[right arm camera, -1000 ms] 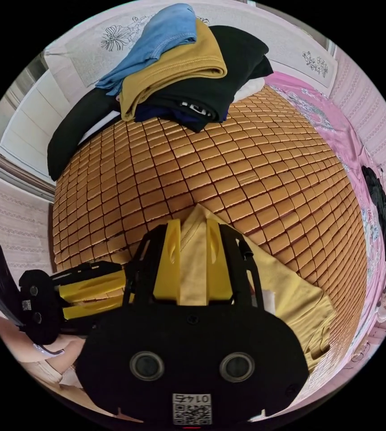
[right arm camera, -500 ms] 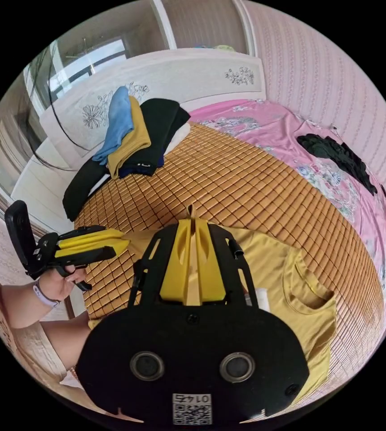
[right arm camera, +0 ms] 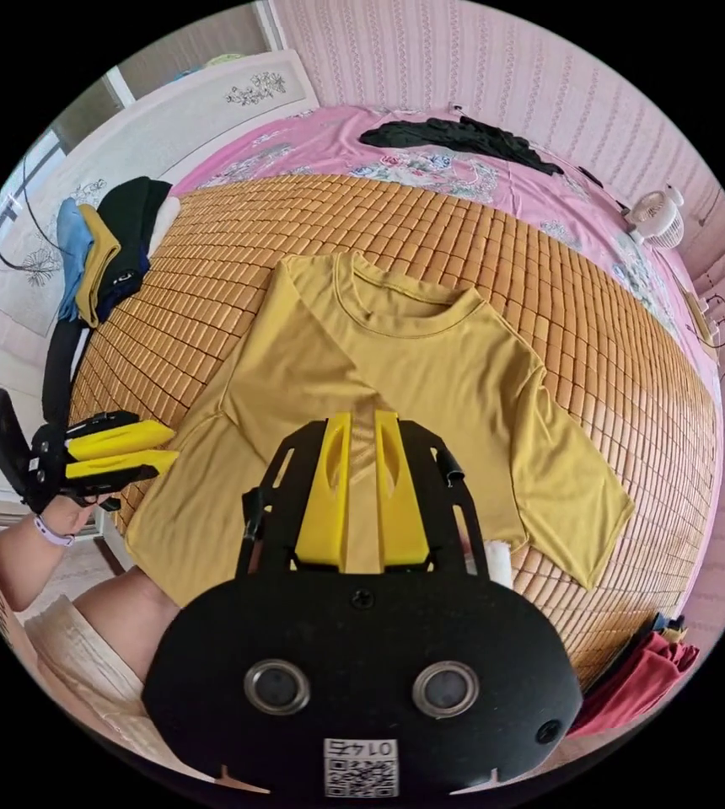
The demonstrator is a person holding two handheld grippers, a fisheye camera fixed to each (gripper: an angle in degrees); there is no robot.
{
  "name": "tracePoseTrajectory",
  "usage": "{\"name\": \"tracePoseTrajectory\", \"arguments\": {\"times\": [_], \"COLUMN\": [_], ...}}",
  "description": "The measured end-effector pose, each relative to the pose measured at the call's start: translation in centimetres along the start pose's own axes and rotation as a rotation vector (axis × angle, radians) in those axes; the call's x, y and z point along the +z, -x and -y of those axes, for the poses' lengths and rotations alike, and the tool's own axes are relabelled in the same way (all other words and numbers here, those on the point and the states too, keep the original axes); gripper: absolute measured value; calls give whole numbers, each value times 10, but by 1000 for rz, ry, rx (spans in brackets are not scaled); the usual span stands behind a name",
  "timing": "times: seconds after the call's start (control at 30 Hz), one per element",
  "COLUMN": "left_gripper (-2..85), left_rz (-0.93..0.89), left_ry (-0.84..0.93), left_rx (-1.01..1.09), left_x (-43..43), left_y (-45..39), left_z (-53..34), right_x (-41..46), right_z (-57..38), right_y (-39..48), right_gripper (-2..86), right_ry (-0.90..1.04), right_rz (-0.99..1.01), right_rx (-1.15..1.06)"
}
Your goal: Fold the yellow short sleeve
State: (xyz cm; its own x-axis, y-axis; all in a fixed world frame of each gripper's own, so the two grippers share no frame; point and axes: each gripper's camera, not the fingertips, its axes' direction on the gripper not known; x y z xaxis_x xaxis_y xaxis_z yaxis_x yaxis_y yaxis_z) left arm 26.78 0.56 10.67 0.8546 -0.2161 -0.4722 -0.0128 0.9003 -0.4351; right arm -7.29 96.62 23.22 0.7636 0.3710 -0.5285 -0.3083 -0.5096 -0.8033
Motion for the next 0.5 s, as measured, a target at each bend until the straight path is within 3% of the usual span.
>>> {"name": "tracePoseTrajectory", "arguments": {"times": [0.3, 0.43, 0.5], "left_gripper": [57, 47, 2], "left_rz": [155, 113, 91], "left_ry": [104, 117, 108], "left_rx": [-11, -51, -100], "left_x": [67, 87, 89], "left_y": [13, 18, 23], "left_z": [24, 30, 33], "right_x": [38, 60, 51], "right_z": [118, 154, 160], "right_y": [43, 38, 39], "right_gripper": [88, 35, 23], "right_ry": [-91, 42, 21], "right_rz": [154, 246, 252], "right_rx": [-228, -172, -183]}}
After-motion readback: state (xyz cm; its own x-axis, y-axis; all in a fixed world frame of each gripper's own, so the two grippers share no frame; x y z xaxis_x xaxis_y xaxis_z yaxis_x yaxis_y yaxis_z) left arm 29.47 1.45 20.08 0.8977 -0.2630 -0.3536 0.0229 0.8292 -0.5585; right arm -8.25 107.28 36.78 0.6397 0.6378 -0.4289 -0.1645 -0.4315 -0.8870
